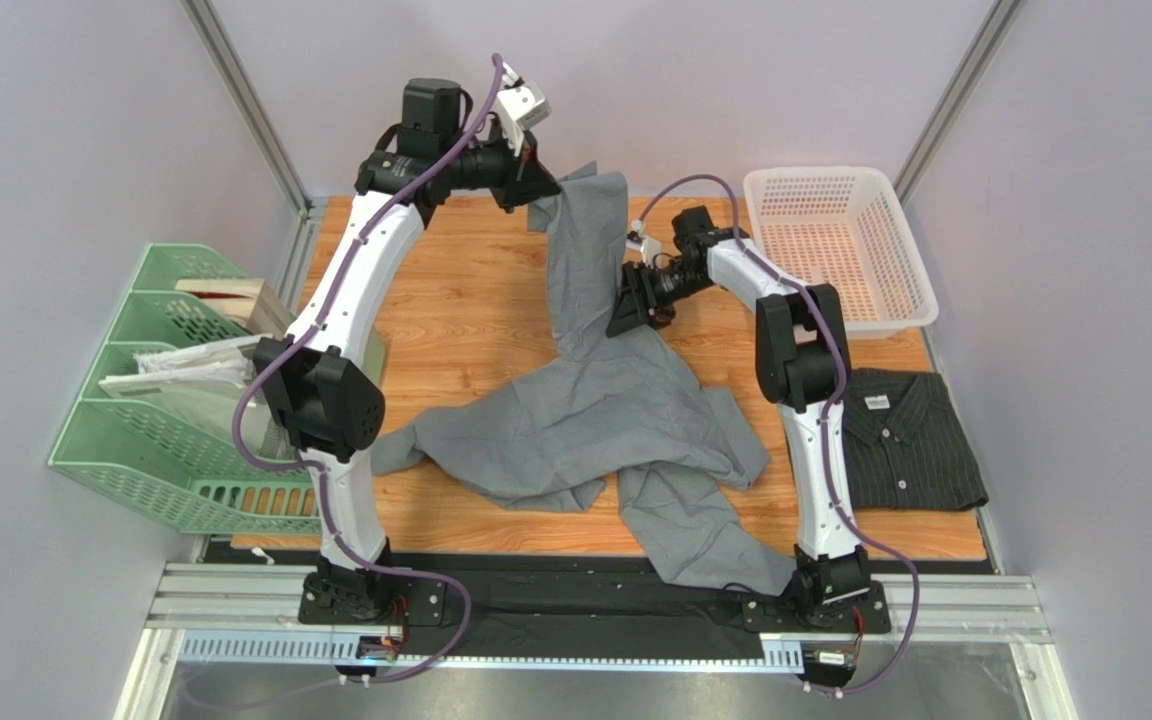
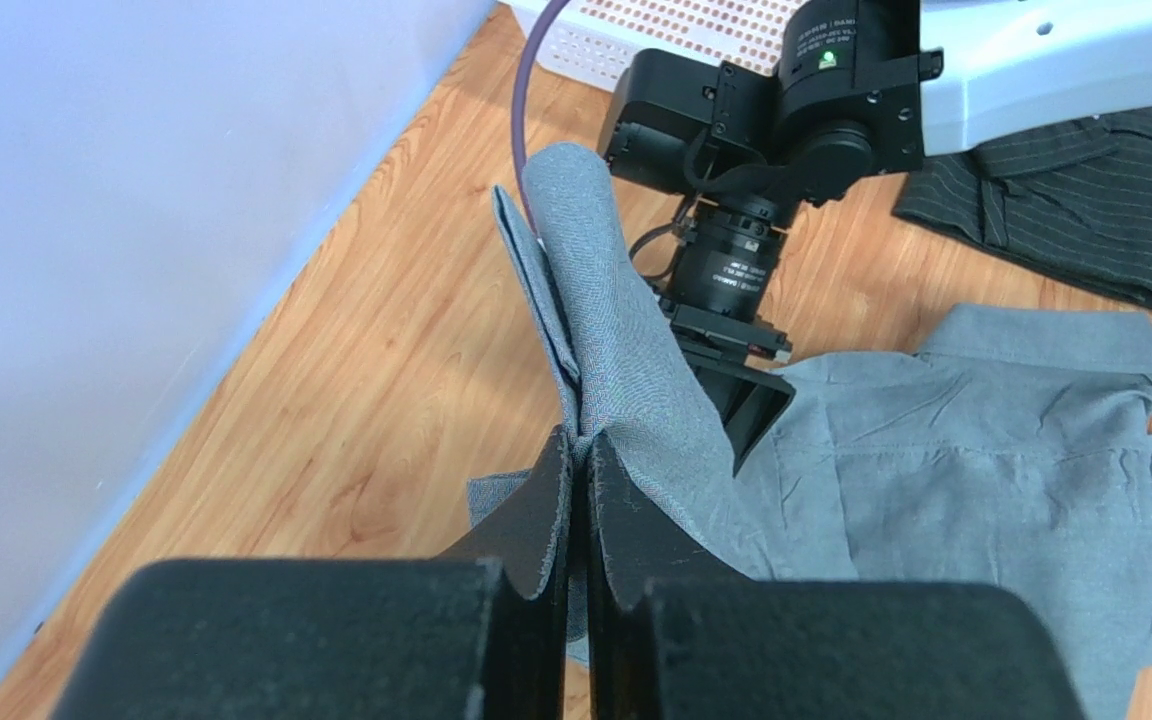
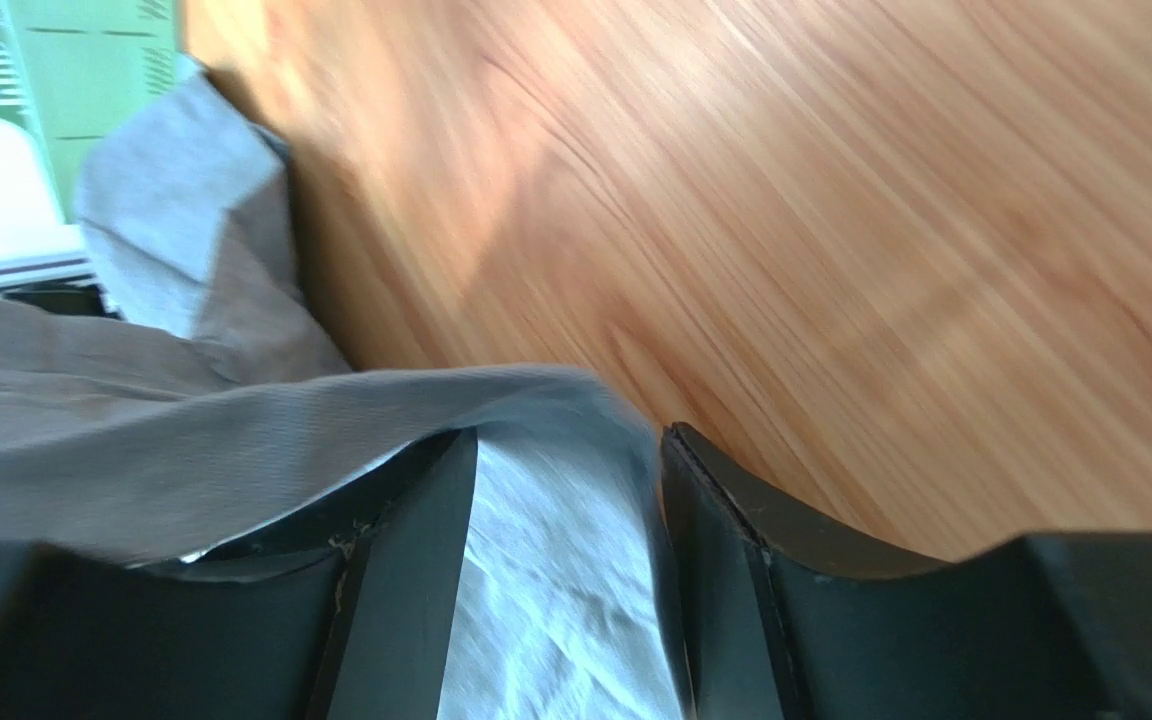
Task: Fold and stack the long sleeve shirts
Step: Flatten the shirt out
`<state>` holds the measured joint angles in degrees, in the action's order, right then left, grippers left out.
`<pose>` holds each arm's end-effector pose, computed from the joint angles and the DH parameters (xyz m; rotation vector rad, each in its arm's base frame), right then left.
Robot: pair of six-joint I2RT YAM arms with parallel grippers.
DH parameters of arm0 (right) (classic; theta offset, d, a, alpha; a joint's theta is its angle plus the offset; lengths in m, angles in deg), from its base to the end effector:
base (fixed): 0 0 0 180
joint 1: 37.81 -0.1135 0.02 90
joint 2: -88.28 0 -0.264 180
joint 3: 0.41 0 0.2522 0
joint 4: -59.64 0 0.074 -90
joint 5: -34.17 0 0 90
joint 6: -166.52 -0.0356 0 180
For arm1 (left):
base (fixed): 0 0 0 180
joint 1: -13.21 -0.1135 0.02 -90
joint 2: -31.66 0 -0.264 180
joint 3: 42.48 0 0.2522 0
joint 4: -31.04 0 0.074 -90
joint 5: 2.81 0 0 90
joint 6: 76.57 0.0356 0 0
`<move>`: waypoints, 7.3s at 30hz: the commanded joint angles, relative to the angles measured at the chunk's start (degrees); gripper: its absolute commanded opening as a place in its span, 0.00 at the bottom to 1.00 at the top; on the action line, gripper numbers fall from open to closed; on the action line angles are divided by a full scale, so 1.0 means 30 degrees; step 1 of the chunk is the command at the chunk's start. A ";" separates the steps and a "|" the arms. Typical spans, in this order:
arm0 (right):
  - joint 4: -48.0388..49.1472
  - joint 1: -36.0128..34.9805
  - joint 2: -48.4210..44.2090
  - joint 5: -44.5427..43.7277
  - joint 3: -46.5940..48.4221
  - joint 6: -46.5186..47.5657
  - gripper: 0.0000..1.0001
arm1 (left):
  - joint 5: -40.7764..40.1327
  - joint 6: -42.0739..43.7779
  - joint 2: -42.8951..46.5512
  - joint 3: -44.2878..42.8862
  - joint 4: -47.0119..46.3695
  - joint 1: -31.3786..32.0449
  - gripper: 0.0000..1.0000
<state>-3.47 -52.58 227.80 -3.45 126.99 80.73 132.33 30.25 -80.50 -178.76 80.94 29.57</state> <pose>0.4684 0.1526 0.1394 -0.6082 2.6057 1.3396 0.4141 -0.1479 0.4180 1.0164 1.6777 -0.7841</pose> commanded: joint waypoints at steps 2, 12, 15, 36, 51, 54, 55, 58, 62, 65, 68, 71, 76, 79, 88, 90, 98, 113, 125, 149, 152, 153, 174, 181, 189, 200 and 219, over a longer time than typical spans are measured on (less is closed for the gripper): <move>0.2001 -0.0206 0.0133 0.2547 0.1200 -0.1255 0.50 | 0.0655 0.0164 -0.0289 -0.0761 -0.0446 -0.0180 0.00; 0.3381 0.0262 -0.0950 0.2523 0.1143 -0.2018 0.01 | 0.0450 -0.0011 -0.0612 -0.1581 0.0169 -0.0678 0.00; 0.3119 0.0643 -0.1418 0.1703 0.0557 -0.2047 0.00 | 0.1583 0.0719 -0.0292 -0.2079 0.0899 -0.0707 0.00; -0.2181 0.3164 -0.9533 0.2022 -0.3370 0.3575 0.00 | -0.6402 0.6054 0.4286 1.2861 0.5299 -0.2107 0.83; -0.8244 0.4038 -0.9826 0.2372 0.2019 0.5742 0.00 | -0.3977 0.6985 0.1928 0.9219 0.6880 -0.3519 0.00; -1.0440 0.4365 -1.1286 0.2054 -0.0169 0.8549 0.00 | -0.2776 0.9090 0.5853 1.3190 0.7228 -0.3374 0.00; -1.2303 0.4394 -1.1525 0.1646 -0.1192 1.0821 0.00 | -0.2715 0.9739 0.7400 1.4402 0.7492 -0.3199 0.00; -1.4511 0.4365 -1.2577 0.0564 -0.5644 1.3674 0.00 | -0.4524 1.2670 1.0068 1.9674 0.8198 -0.1591 0.21; -1.4578 0.4365 -1.3606 -0.1782 -0.8875 1.5994 0.00 | -0.4977 1.2588 1.2569 2.2266 0.7695 -0.2574 0.88; -1.4841 0.4278 -1.3871 -0.2692 -0.9346 1.6844 0.00 | -0.4297 1.1506 1.2661 2.0893 0.7439 -0.3866 0.89; -1.5369 0.3751 -1.3696 -0.3776 -1.0077 1.7609 0.00 | -0.4298 0.9925 1.1463 1.9281 0.6269 -0.3959 0.88; -1.5369 0.3340 -1.3724 -0.4830 -1.1014 1.8166 0.00 | -0.4092 0.9102 0.8829 1.7028 0.6204 -0.3959 0.79; -1.5107 0.2081 -1.4427 -0.7170 -1.2713 1.8842 0.00 | -0.1666 0.9715 0.4170 1.2429 0.7400 -0.3930 0.73; -1.4844 0.1641 -1.4662 -0.8139 -1.3505 1.8551 0.00 | -0.0726 1.1088 0.1825 0.9587 0.9824 -0.3842 0.75; -1.4053 0.1054 -1.5014 -0.9431 -1.5615 1.7495 0.00 | -0.0364 1.3931 0.1058 1.0015 1.1593 -0.0656 0.69; -1.3701 0.1054 -1.5043 -0.9695 -1.5703 1.7201 0.00 | -0.0924 1.4812 0.1523 1.1794 1.1568 -0.0065 0.65; -1.3230 0.1054 -1.5394 -1.0663 -1.5704 1.7142 0.00 | -0.3006 1.6569 0.6059 1.7543 0.9662 0.0465 0.48; -1.3084 0.1054 -1.6010 -1.0165 -1.5147 1.7026 0.06 | -0.2479 2.0260 0.3558 1.2836 0.9222 -0.0532 0.63; -1.2352 0.1054 -1.6508 -1.0311 -1.5089 1.5942 0.18 | -0.3477 2.4627 0.0560 1.1308 1.2795 0.0377 0.54; -1.3025 0.2078 -1.6069 -0.9554 -1.2719 1.5854 0.00 | -0.2807 2.0863 0.3370 1.2453 1.4231 -0.0117 0.00; -1.3317 0.2693 -1.5806 -0.8472 -1.0409 1.5590 0.00 | -0.2480 1.7208 0.3286 1.0028 1.4672 -0.1433 0.00; -1.3347 0.3072 -1.5573 -0.8147 -0.9676 1.5271 0.00 | -0.2683 1.5998 0.2908 0.8279 1.4556 -0.1788 0.00; -0.1199 0.7585 -1.4192 -0.1995 0.3868 0.1361 0.00 | -0.7143 -0.0509 0.7765 0.3951 0.0584 -0.5746 0.00; -0.7110 0.6361 -1.3286 -0.0262 0.4307 0.6059 0.00 | -0.0305 0.3352 0.5046 0.2110 0.5555 -0.5542 0.25; -1.1939 0.2198 -1.6298 -0.3189 -0.7342 1.2100 0.00 | -0.4907 0.5088 0.1796 0.4278 0.6442 -0.1068 0.36; -1.2908 0.2314 -1.9233 -0.6504 -1.3185 1.3949 0.00 | -0.7750 0.1980 -0.9330 -0.4619 0.8684 0.2864 0.26; -1.3582 0.1670 -1.6628 -0.5303 -1.1342 1.4828 0.00 | -0.5059 0.2156 0.4800 1.7902 0.8666 0.3572 0.22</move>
<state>-31.86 -46.89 175.39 -21.11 90.21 123.35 110.24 38.75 -80.08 -128.12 109.46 40.67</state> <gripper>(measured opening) 0.004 0.068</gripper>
